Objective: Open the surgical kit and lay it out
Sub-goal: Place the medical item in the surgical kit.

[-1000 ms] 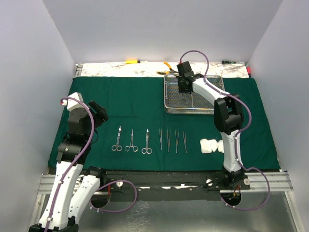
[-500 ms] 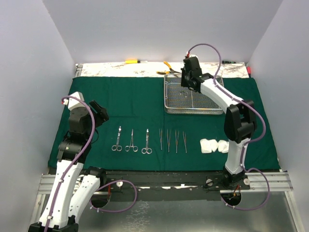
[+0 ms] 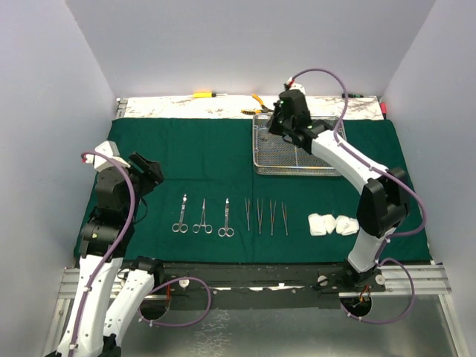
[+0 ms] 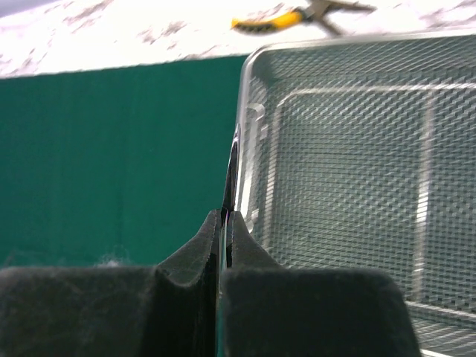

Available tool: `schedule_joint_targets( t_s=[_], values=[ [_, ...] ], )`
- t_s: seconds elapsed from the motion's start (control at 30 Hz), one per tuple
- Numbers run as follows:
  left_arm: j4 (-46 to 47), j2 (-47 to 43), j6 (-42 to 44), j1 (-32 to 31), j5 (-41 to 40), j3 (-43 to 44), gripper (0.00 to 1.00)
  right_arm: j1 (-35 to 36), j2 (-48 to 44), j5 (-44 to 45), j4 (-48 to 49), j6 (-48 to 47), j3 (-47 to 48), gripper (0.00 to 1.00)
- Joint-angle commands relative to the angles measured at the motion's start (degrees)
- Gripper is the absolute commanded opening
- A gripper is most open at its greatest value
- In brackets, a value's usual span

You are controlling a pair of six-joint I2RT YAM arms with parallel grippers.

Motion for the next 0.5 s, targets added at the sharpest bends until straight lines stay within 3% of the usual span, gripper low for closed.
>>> schedule_joint_targets(
  t_s=[0.0,0.2,0.47],
  values=[
    [-3.3,-1.7,-3.0,-0.2,-1.6,2.3,0.66,6.1,-2.7,-1.3,2.9,7.9,-2.5,0.01],
    [-6.2,-3.8,-4.9,-0.2,-3.5,3.1,0.66,16.3,-1.0,2.3,7.0,17.6,-4.2,0.01],
    [-14.0,-6.1,-5.4,-0.2,-8.3,7.0,0.66,28.8,10.0,2.7,11.7,30.3,1.0,0.01]
  ],
)
